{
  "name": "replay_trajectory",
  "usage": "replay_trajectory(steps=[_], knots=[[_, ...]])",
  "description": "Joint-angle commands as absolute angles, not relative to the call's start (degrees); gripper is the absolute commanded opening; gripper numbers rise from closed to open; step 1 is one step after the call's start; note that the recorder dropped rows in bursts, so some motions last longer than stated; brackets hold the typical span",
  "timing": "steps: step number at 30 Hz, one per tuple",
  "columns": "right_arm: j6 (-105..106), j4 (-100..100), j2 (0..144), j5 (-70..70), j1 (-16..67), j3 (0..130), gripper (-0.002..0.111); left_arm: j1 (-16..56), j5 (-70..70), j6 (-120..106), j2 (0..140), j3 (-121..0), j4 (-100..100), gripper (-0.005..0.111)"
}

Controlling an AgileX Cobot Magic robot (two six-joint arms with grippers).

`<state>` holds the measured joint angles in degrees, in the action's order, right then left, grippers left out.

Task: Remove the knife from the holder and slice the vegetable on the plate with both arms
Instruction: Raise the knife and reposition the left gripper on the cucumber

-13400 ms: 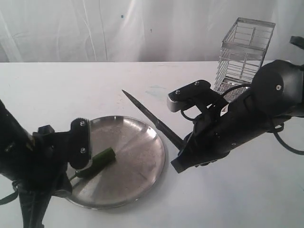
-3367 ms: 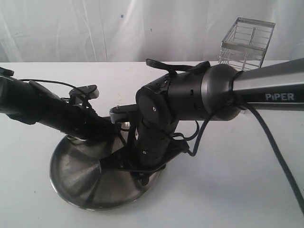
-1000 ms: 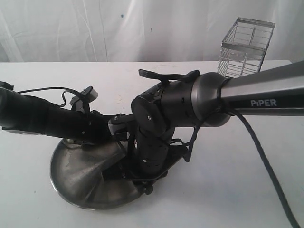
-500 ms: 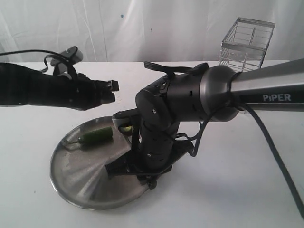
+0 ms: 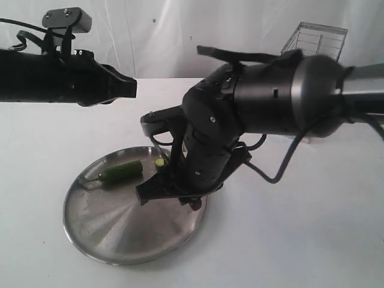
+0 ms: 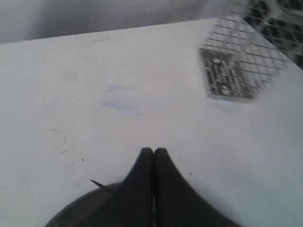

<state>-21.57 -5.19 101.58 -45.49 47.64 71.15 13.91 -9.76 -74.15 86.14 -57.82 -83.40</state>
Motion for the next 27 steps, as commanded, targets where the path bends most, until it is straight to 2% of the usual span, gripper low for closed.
replay_trajectory(steps=[1, 4, 9, 12, 16, 19, 22, 27], knots=[[-19.8, -7.6, 97.4, -47.9, 47.4, 71.2, 0.0, 13.8, -20.9, -72.0, 84.0, -57.7, -64.9, 0.0], [-19.0, -7.8, 96.5, -49.8, 47.4, 71.2, 0.0, 13.8, -27.6, -70.0, 84.1, -57.1, -51.0, 0.0], [-19.0, -11.4, 96.5, -51.5, 47.1, 70.5, 0.0, 13.8, -29.0, -69.9, 84.1, -53.4, -38.4, 0.001], [-19.0, -11.6, 96.5, -51.6, 45.8, 69.7, 0.0, 13.8, -27.5, -71.2, 84.1, -50.6, -30.0, 0.014], [-18.0, -11.1, 96.5, -51.6, 43.9, 69.6, 0.0, 13.9, -18.2, -75.1, 84.1, -46.1, -28.9, 0.049], [-14.2, -10.2, 96.3, -51.9, 43.3, 69.6, 0.0, 14.0, -8.3, -75.8, 85.7, -44.5, -34.5, 0.065], [-12.3, -10.3, 96.2, -51.6, 42.2, 69.6, 0.0, 14.0, -2.6, -75.8, 88.9, -45.1, -38.1, 0.071], [-2.1, -1.2, 95.7, -52.8, 37.1, 69.6, 0.0, 14.0, -9.3, -76.1, 96.0, -50.0, -38.2, 0.069]])
